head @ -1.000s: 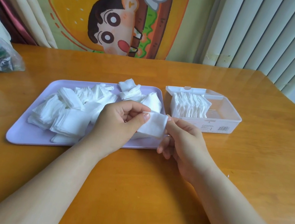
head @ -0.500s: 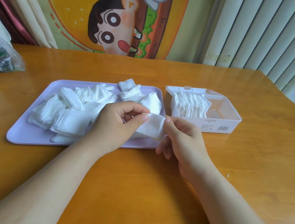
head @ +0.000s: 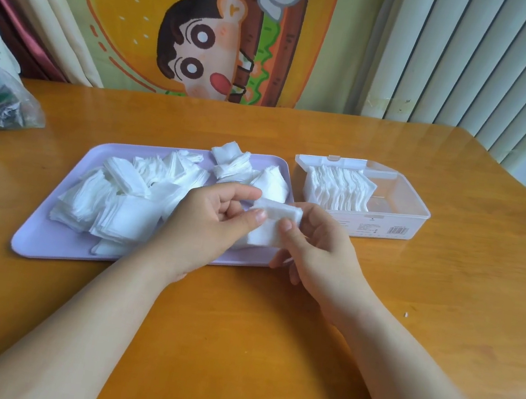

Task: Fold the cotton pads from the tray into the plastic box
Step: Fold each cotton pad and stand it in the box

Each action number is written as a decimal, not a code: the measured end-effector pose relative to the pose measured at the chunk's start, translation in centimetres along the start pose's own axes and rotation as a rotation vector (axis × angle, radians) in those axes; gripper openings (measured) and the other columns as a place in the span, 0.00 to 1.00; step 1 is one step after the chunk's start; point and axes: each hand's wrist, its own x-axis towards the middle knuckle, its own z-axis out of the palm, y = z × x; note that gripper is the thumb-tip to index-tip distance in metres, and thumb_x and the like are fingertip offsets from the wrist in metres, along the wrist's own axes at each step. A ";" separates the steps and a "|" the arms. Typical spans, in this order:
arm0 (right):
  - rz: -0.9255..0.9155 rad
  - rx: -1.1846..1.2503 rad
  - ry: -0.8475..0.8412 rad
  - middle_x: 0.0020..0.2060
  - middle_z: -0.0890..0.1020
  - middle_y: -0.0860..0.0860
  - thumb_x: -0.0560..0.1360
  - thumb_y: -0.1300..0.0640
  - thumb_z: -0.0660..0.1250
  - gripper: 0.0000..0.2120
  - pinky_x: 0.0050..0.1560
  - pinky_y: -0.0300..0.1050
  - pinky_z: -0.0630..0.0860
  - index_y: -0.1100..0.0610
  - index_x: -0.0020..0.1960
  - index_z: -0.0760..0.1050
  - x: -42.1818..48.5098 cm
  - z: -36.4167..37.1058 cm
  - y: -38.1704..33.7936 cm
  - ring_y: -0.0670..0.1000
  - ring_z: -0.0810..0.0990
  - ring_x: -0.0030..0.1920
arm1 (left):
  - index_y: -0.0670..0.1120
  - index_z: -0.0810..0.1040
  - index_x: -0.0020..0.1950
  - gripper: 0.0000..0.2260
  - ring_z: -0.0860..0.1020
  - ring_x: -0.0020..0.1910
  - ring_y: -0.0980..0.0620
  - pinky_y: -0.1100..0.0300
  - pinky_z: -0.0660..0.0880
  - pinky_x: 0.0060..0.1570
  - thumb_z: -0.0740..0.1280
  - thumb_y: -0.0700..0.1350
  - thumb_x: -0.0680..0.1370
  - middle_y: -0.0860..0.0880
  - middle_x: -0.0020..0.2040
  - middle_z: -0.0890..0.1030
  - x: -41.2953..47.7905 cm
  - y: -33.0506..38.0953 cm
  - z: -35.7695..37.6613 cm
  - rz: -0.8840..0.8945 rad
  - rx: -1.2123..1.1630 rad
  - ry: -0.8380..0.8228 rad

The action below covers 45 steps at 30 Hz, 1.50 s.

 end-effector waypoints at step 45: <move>0.022 -0.188 0.267 0.31 0.81 0.58 0.85 0.55 0.64 0.06 0.26 0.32 0.69 0.55 0.55 0.79 -0.2 -0.5 -0.2 0.43 0.76 0.23 | 0.52 0.81 0.45 0.05 0.77 0.36 0.53 0.54 0.75 0.39 0.74 0.42 0.74 0.51 0.41 0.82 0.2 -0.7 -0.5 -0.092 0.224 -0.027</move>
